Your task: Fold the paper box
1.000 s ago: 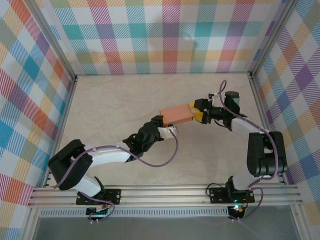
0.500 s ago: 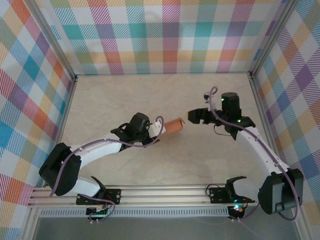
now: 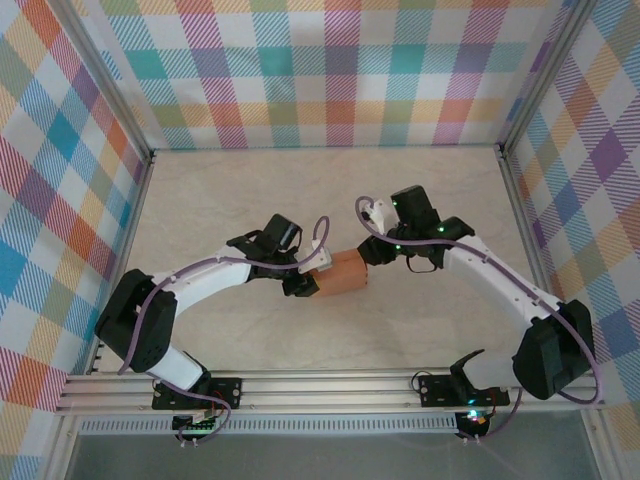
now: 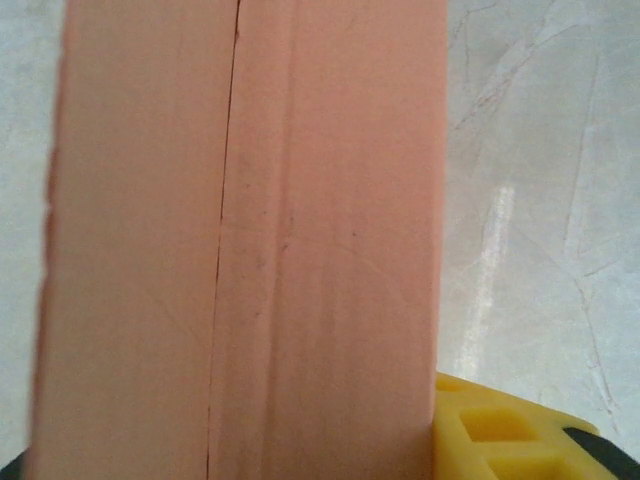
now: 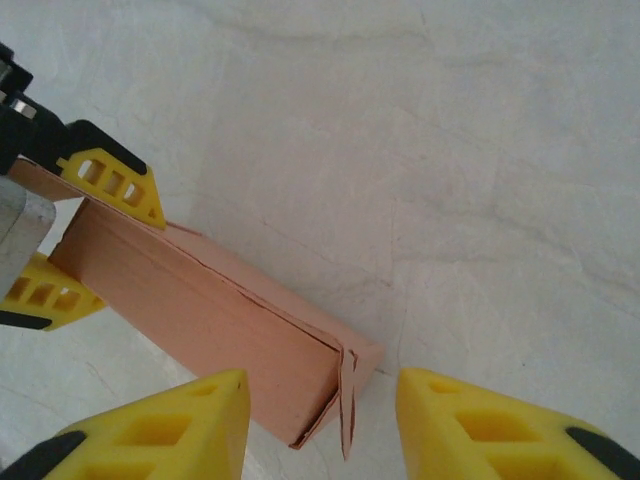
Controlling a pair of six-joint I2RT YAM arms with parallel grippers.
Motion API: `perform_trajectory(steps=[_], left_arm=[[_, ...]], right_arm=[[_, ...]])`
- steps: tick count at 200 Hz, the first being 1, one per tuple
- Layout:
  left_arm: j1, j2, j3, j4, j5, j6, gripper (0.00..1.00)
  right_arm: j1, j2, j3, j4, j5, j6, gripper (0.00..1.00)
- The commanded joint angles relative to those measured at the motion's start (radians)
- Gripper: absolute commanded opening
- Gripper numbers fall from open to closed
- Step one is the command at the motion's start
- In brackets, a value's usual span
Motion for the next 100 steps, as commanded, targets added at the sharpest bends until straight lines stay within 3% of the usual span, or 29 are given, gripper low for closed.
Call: perform_trajectory(steps=[1, 59, 100], left_arm=[[0.006, 0.016, 0.008, -0.076, 0.047, 0.020, 0.40], [0.005, 0.004, 0.000, -0.060, 0.017, 0.010, 0.39], [-0.002, 0.015, -0.001, -0.053, -0.012, 0.002, 0.39]], right_arm=[[0.017, 0.028, 0.030, -0.080, 0.019, -0.036, 0.41], [0.021, 0.066, 0.040, -0.100, 0.071, -0.013, 0.36], [0.022, 0.070, 0.042, -0.109, 0.057, -0.017, 0.04]])
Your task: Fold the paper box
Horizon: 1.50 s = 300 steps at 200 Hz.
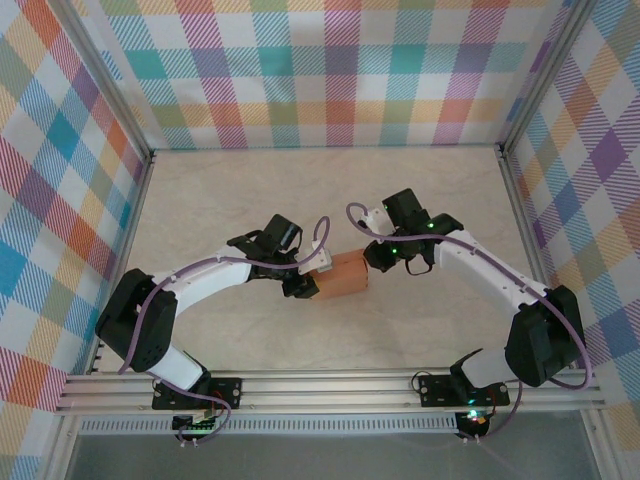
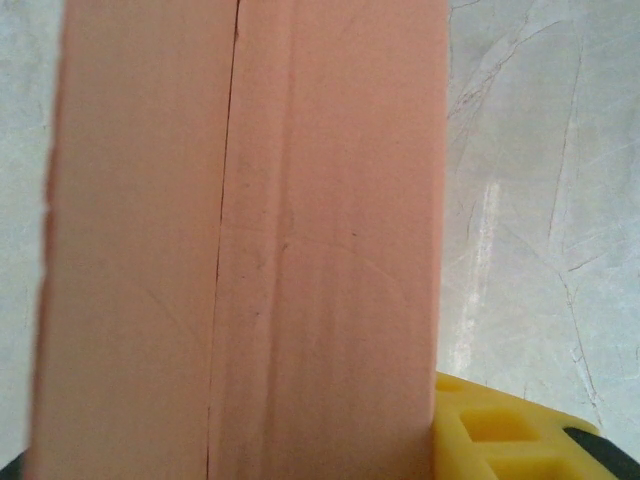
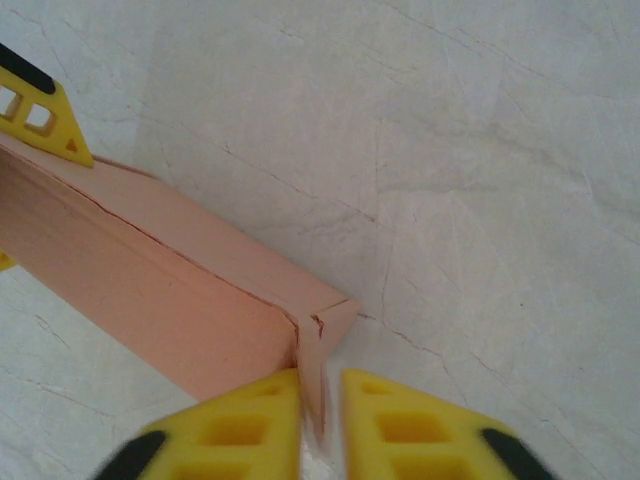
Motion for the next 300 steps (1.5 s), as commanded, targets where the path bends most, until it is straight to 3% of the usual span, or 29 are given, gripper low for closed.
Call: perform_trajectory(steps=[1, 33, 60, 96, 157, 260, 300], left_arm=[[-0.001, 0.014, -0.002, -0.049, -0.021, -0.003, 0.38], [-0.013, 0.018, -0.010, -0.017, -0.088, -0.050, 0.38], [-0.018, 0.025, -0.010, -0.001, -0.137, -0.085, 0.39], [-0.022, 0.022, -0.009, 0.002, -0.162, -0.100, 0.39], [-0.029, 0.030, 0.001, 0.001, -0.179, -0.115, 0.39], [-0.035, 0.035, 0.001, 0.013, -0.191, -0.139, 0.40], [-0.037, 0.020, -0.015, 0.029, -0.202, -0.139, 0.42]], right_arm=[[0.007, 0.007, 0.035, -0.029, -0.009, -0.002, 0.03], [0.007, -0.007, 0.039, -0.029, -0.009, 0.064, 0.00], [0.009, -0.024, -0.006, 0.000, -0.009, 0.215, 0.00], [0.030, -0.045, -0.064, 0.026, 0.080, 0.334, 0.00], [0.131, -0.131, -0.172, 0.160, 0.256, 0.373, 0.00], [0.230, -0.189, -0.308, 0.282, 0.409, 0.530, 0.00], [0.234, -0.246, -0.420, 0.401, 0.401, 0.538, 0.00]])
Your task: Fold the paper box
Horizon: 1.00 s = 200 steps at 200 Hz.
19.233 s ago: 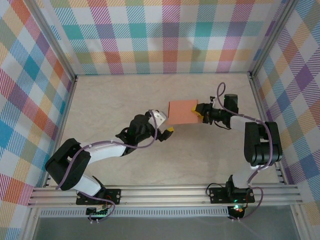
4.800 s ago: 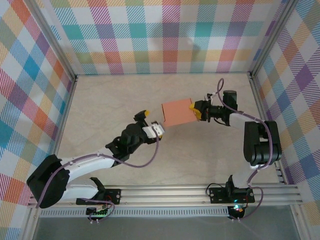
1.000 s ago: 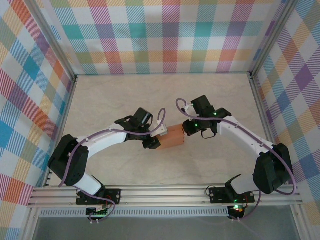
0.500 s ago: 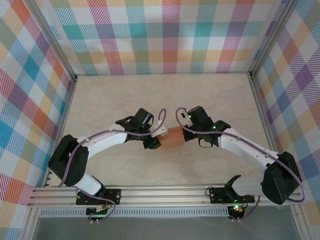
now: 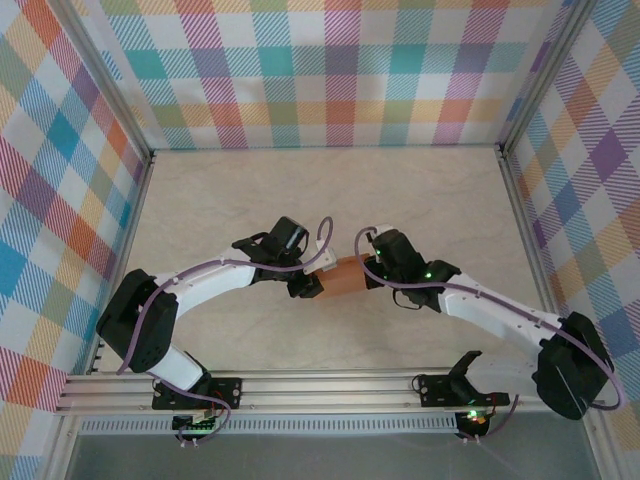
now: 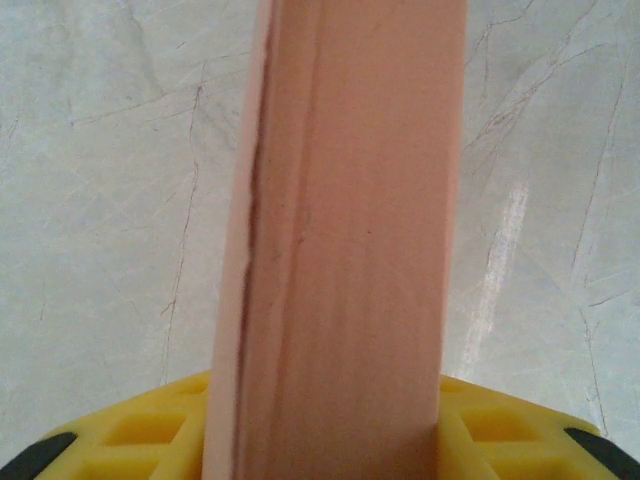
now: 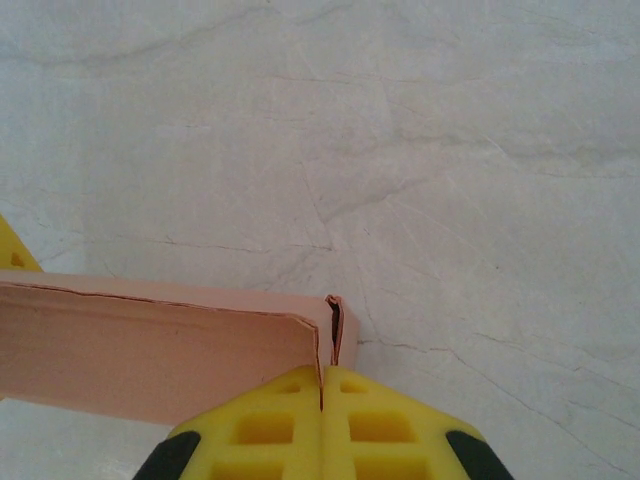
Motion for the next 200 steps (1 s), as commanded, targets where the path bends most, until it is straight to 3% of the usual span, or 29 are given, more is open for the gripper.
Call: perform_trajectory(steps=[1, 105, 153, 167, 200], left_arm=[[0.005, 0.018, -0.020, -0.002, -0.106, -0.034, 0.42], [0.005, 0.021, -0.027, 0.010, -0.109, -0.050, 0.42], [0.006, 0.011, -0.031, 0.007, -0.111, -0.045, 0.44], [0.005, 0.004, -0.032, 0.006, -0.112, -0.046, 0.49], [0.004, -0.023, -0.032, 0.011, -0.111, -0.057, 0.75]], right_arm=[[0.011, -0.025, -0.069, 0.021, -0.005, 0.032, 0.00], [0.012, 0.036, 0.010, -0.057, -0.011, 0.134, 0.00], [0.012, 0.011, -0.042, -0.007, -0.008, 0.069, 0.00], [0.011, 0.008, -0.034, -0.012, -0.004, 0.062, 0.00], [0.012, 0.030, -0.002, -0.039, 0.000, 0.070, 0.00]])
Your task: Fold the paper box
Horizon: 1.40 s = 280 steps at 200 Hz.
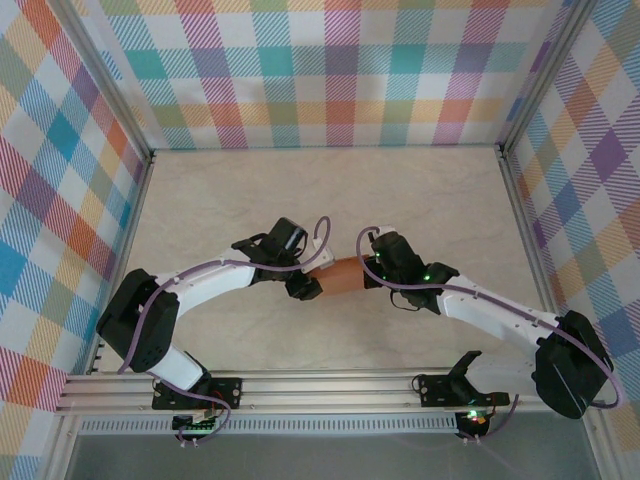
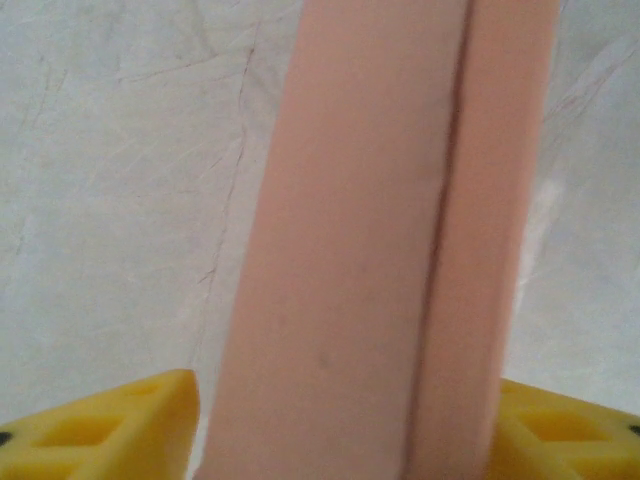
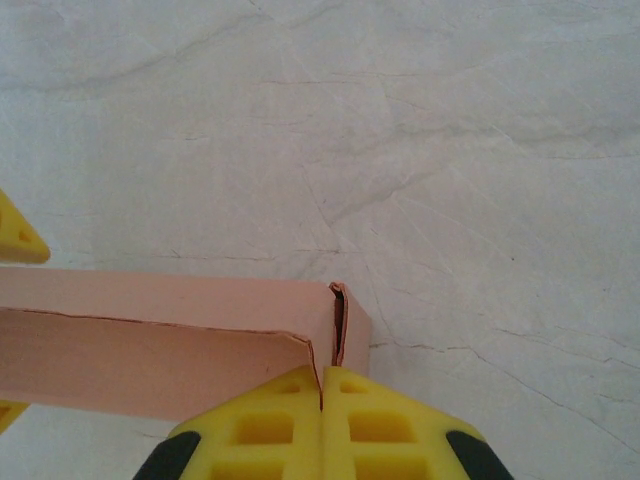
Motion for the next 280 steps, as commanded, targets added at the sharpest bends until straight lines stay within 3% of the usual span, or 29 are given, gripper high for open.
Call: perform_trajectory(steps=[1, 34, 46, 106, 146, 179, 208, 280], left_arm=[[0.003, -0.024, -0.014, -0.007, -0.036, -0.012, 0.75], [0.002, -0.065, -0.010, -0.001, -0.036, -0.027, 0.90], [0.003, -0.090, -0.009, 0.001, -0.032, -0.041, 1.00], [0.002, -0.271, -0.049, 0.003, -0.048, -0.112, 1.00], [-0.001, -0.408, -0.042, -0.006, -0.253, -0.475, 1.00], [-0.041, -0.432, 0.005, -0.162, -0.330, -0.656, 0.82], [-0.139, -0.328, 0.138, -0.383, -0.374, -0.647, 0.63], [-0.174, -0.121, 0.270, -0.509, -0.457, -0.645, 0.52]], right_arm=[[0.008, 0.013, 0.009, -0.068, -0.006, -0.005, 0.00], [0.008, 0.020, 0.026, -0.088, 0.004, -0.003, 0.00], [0.008, 0.022, 0.035, -0.099, 0.008, -0.001, 0.00], [0.008, 0.041, 0.087, -0.158, 0.023, 0.011, 0.00], [0.007, 0.054, 0.102, -0.175, 0.023, 0.014, 0.00], [0.008, 0.066, 0.129, -0.201, 0.023, 0.020, 0.00], [0.008, 0.086, 0.148, -0.221, 0.019, 0.027, 0.00], [0.008, 0.112, 0.177, -0.248, 0.011, 0.038, 0.00]])
